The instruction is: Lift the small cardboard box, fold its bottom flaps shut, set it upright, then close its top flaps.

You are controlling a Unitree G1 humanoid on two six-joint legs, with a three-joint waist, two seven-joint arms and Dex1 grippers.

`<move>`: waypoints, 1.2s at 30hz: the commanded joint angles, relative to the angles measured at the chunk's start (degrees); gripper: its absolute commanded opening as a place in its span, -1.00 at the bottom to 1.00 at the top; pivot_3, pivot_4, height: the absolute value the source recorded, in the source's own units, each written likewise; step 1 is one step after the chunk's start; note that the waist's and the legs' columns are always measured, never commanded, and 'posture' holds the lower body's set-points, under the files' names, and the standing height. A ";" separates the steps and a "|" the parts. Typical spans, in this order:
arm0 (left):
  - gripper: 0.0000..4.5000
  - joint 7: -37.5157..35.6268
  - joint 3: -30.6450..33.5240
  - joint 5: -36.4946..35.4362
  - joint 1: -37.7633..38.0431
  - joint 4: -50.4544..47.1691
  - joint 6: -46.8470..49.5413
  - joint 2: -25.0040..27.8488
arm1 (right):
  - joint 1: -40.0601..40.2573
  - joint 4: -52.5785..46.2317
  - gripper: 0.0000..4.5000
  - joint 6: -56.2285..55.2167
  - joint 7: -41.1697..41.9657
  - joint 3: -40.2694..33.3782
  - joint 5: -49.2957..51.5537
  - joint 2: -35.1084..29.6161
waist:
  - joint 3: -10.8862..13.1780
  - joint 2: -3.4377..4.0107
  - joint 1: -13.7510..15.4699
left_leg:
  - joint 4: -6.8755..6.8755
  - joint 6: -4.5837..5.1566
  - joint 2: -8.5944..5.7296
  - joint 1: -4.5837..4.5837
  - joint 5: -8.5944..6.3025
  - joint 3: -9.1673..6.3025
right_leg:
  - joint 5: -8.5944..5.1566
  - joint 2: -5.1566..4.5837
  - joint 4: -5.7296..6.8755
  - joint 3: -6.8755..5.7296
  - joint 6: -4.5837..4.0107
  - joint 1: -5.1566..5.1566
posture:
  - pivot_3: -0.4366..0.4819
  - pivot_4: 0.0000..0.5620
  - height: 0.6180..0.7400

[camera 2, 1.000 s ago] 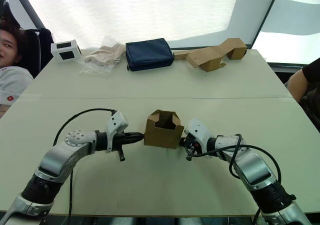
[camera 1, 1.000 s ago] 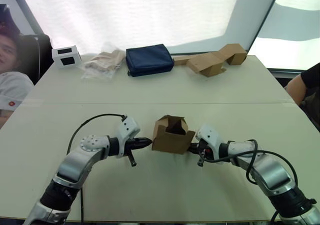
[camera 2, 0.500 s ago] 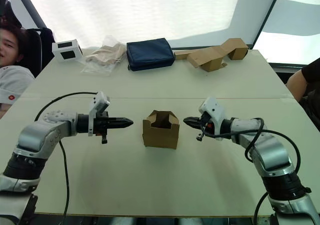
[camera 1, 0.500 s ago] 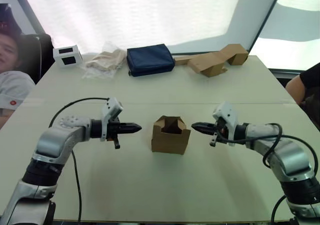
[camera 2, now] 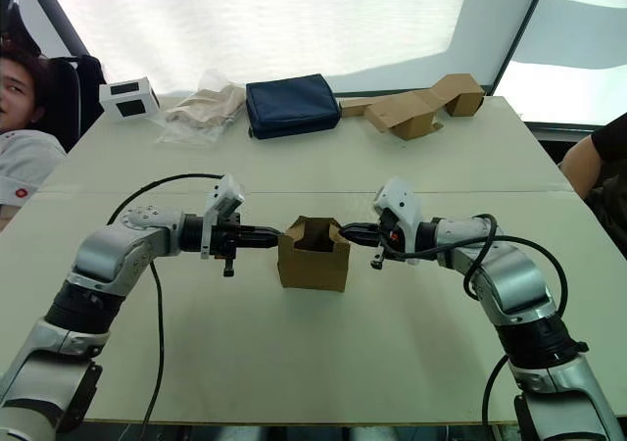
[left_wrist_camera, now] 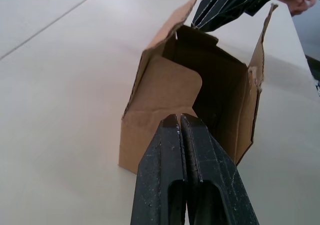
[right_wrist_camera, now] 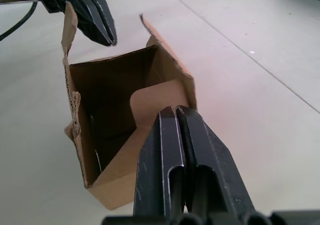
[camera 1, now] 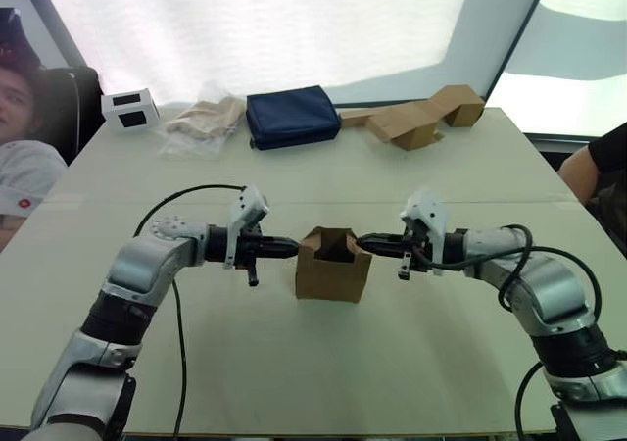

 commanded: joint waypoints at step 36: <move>-0.97 -4.50 2.31 8.43 -13.27 37.05 -11.81 -12.43 | 3.87 -32.04 -1.00 19.52 -12.97 -10.52 26.39 -1.25 | 0.00 -0.03 -0.01 | 0.04 0.00 -0.03 -0.05 0.00 0.00 | 0.01 -0.03 0.00 -0.01 0.03 -0.03 | -0.05 -0.47 1.00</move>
